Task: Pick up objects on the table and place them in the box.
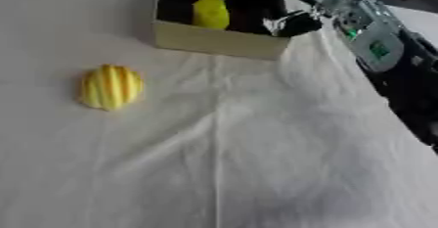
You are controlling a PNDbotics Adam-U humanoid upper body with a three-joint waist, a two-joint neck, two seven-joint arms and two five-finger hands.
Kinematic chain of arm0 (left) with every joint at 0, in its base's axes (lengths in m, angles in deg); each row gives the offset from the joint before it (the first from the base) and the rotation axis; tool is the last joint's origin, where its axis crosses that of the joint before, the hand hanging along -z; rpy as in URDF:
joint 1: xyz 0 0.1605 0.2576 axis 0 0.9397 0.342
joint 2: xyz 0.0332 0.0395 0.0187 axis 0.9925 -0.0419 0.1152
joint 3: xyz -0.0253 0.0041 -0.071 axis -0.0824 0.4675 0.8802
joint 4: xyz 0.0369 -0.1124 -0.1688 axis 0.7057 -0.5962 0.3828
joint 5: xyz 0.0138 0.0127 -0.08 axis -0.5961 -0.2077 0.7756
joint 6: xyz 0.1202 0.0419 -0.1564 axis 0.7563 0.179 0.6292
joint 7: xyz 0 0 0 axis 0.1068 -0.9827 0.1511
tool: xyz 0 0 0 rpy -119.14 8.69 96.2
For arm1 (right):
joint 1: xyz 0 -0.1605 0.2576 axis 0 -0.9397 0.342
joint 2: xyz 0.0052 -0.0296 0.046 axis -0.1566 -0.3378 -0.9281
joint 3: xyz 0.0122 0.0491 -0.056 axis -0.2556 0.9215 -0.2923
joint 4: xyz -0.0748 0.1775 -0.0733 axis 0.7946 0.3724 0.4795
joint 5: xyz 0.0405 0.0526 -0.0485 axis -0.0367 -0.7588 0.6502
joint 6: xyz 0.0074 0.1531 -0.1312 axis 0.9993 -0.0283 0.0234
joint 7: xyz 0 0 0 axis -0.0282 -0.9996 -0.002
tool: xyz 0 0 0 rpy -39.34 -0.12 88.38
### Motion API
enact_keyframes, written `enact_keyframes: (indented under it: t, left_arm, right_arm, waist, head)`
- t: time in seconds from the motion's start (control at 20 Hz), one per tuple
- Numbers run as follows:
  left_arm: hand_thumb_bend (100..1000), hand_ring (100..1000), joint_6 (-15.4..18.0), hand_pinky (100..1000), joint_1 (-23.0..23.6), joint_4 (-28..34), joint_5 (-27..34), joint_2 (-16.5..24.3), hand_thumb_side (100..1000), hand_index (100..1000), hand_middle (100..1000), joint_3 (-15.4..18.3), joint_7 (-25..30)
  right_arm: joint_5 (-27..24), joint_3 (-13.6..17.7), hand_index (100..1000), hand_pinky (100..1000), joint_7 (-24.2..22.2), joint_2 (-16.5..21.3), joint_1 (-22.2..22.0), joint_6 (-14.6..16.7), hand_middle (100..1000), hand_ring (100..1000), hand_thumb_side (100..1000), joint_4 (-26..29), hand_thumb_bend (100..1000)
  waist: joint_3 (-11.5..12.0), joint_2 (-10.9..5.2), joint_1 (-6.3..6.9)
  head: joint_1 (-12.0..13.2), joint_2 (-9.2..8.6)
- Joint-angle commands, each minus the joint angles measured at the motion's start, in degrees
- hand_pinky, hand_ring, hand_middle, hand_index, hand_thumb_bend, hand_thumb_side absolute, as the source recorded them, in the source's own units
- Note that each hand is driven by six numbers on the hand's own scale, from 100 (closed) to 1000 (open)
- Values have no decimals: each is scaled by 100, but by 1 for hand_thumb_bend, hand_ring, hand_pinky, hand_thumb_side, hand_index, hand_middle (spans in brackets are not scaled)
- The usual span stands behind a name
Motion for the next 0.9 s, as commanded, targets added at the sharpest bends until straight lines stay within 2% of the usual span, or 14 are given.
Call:
enact_keyframes:
  t: [0.05, 0.15, 0.3, 0.4, 0.45, 0.5, 0.7, 0.8, 0.85, 0.9]
  left_arm:
    - [100, 799, -42, 833, -31, 111, 54, 52, 619, 838, 744, 9, 14]
    - [100, 798, -59, 833, -27, 111, 63, 45, 619, 838, 744, 9, 19]
    - [100, 799, -81, 833, 18, 111, 63, 53, 618, 837, 744, 22, 9]
    - [100, 799, -89, 833, 32, 111, 49, 96, 617, 837, 744, 35, -18]
    - [100, 800, -100, 833, 18, 111, 15, 157, 611, 838, 745, 40, -28]
    - [100, 800, -115, 832, -7, 111, -52, 238, 605, 839, 745, 45, -37]
    - [100, 804, -318, 827, -266, 111, -806, 883, 579, 855, 753, 37, -112]
    - [100, 807, -577, 826, -430, 111, -1367, 1326, 570, 866, 757, -48, -138]
    - [100, 808, -739, 825, -508, 111, -1629, 1586, 565, 868, 758, -134, -98]
    - [100, 812, -892, 828, -580, 111, -1824, 1801, 517, 872, 756, -230, -33]
  right_arm:
    - [-122, 137, 943, 947, 109, 131, 141, 70, 785, 956, 273, 104, 100]
    - [-258, 170, 936, 943, 166, 127, 158, 54, 765, 947, 266, 144, 100]
    - [-628, 246, 926, 939, 248, 177, 132, -47, 743, 940, 196, 318, 100]
    - [-1022, 324, 918, 932, 330, 295, 35, -180, 730, 930, 161, 633, 100]
    - [-1263, 380, 906, 923, 407, 402, -69, -266, 716, 919, 100, 895, 100]
    - [-1516, 433, 897, 917, 498, 527, -210, -363, 706, 911, 103, 1212, 100]
    - [-2540, 797, 864, 897, 1116, 1122, -1186, -788, 670, 883, 135, 2902, 100]
    - [-2919, 1031, 858, 895, 1484, 1329, -1782, -952, 664, 876, 165, 3733, 100]
    - [-3035, 1146, 858, 894, 1649, 1397, -2063, -935, 663, 874, 175, 3995, 100]
    - [-3106, 1242, 857, 892, 1784, 1440, -2295, -827, 664, 872, 292, 4123, 100]
  waist:
    - [-15, -157, 39]
    - [-23, -168, 37]
    - [-86, -209, 72]
    - [-178, -256, 116]
    - [-236, -286, 144]
    - [-286, -313, 172]
    - [-479, -413, 299]
    - [-577, -458, 377]
    - [-635, -486, 424]
    - [-681, -510, 461]
  head:
    - [12, 39]
    - [18, 40]
    - [90, 76]
    - [201, 126]
    - [273, 160]
    - [338, 189]
    - [549, 292]
    - [650, 323]
    - [706, 346]
    - [748, 368]
